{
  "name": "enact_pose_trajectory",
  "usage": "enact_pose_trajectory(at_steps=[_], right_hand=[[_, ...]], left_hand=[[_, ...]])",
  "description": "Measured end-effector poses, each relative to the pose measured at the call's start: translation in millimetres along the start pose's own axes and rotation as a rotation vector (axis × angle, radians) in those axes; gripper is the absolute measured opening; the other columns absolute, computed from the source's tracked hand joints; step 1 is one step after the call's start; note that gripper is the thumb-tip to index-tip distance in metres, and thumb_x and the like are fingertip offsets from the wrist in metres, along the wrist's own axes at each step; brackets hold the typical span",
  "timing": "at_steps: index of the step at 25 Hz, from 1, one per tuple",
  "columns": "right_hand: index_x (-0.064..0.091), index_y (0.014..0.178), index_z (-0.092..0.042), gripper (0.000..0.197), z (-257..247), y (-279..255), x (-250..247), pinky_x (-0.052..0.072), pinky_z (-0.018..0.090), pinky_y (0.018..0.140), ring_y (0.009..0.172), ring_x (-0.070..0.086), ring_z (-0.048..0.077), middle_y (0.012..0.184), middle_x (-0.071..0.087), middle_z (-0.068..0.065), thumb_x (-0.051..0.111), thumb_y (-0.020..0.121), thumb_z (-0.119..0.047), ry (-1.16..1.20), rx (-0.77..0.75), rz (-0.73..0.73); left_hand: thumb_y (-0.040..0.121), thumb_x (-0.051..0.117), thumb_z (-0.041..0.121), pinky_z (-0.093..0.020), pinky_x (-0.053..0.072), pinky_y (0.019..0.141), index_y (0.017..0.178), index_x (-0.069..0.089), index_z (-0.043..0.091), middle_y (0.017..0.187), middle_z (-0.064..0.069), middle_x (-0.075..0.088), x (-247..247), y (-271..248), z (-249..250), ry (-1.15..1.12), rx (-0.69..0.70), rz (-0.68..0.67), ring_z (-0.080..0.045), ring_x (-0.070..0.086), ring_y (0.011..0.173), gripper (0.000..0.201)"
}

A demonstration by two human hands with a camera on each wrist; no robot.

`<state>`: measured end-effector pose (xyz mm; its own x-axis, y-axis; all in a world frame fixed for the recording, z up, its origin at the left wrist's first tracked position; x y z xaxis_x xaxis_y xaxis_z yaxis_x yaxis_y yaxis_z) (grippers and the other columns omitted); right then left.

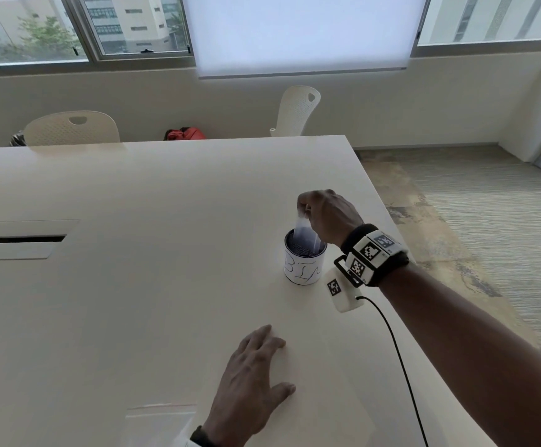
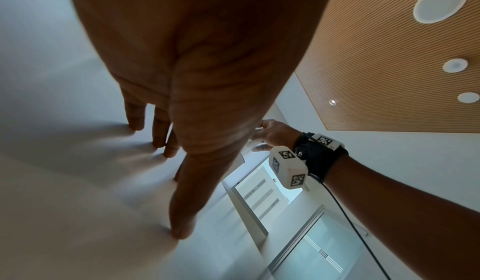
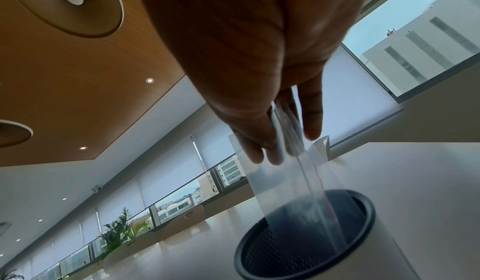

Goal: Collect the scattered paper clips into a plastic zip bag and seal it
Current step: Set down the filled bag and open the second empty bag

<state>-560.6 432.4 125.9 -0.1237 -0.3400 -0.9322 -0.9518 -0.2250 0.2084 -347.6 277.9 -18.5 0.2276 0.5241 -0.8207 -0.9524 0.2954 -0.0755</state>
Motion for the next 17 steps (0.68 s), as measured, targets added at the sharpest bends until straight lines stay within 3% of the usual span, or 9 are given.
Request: enact_pose_trajectory(at_steps=[4,7,9,13,17], right_hand=[[0.073,0.091,-0.016,0.028,-9.2,-1.1,14.7,0.053,0.033,0.071,0.086,0.069,0.032,0.097,0.07,0.008,0.057,0.089,0.007,0.003,-0.088,-0.085],[0.066,0.097,-0.015,0.02,-16.8,-6.3,20.9,0.043,0.03,0.064,0.076,0.063,0.033,0.087,0.066,0.004,0.056,0.091,0.001,-0.012,-0.111,-0.087],[0.064,0.1,-0.014,0.017,-19.5,-11.5,26.0,0.037,0.029,0.064,0.075,0.062,0.034,0.087,0.067,0.006,0.054,0.093,-0.002,-0.044,-0.107,-0.109],[0.075,0.095,-0.015,0.017,-18.7,-15.8,29.9,0.04,0.028,0.07,0.088,0.067,0.033,0.1,0.072,0.008,0.059,0.093,-0.013,-0.019,-0.059,-0.155],[0.075,0.093,-0.019,0.014,-14.4,-16.7,27.9,0.04,0.027,0.069,0.081,0.067,0.033,0.094,0.073,0.01,0.061,0.095,-0.019,-0.036,-0.009,-0.148]], left_hand=[[0.087,0.073,0.051,-0.014,0.013,0.12,0.147,0.045,0.037,0.17,0.015,0.02,-0.1,1.7,1.6,0.021,0.012,-0.013,-0.004,0.015,0.157,0.068],[0.088,0.073,0.051,-0.019,0.017,0.124,0.147,0.044,0.037,0.171,0.014,0.02,-0.3,1.7,3.0,0.032,0.02,-0.008,-0.005,0.015,0.157,0.068],[0.088,0.073,0.051,-0.022,0.02,0.125,0.147,0.044,0.037,0.171,0.013,0.02,-0.1,2.0,3.3,0.042,0.021,-0.011,-0.006,0.016,0.157,0.068],[0.088,0.074,0.051,-0.024,0.021,0.126,0.147,0.044,0.036,0.171,0.013,0.02,-0.7,2.3,2.3,0.054,0.015,-0.014,-0.007,0.016,0.157,0.068],[0.086,0.076,0.05,-0.025,0.022,0.126,0.144,0.046,0.038,0.171,0.014,0.022,-1.0,3.8,0.8,0.069,0.003,-0.003,-0.008,0.018,0.157,0.067]])
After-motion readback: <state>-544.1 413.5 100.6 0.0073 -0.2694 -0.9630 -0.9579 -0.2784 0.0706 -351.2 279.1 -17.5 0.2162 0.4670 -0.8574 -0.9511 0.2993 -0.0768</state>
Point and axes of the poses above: each hand's wrist, its own y-axis towards the middle knuckle, its own x-axis out of the palm, z = x × y, the point moved 9 cm from there along y, towards the middle knuckle
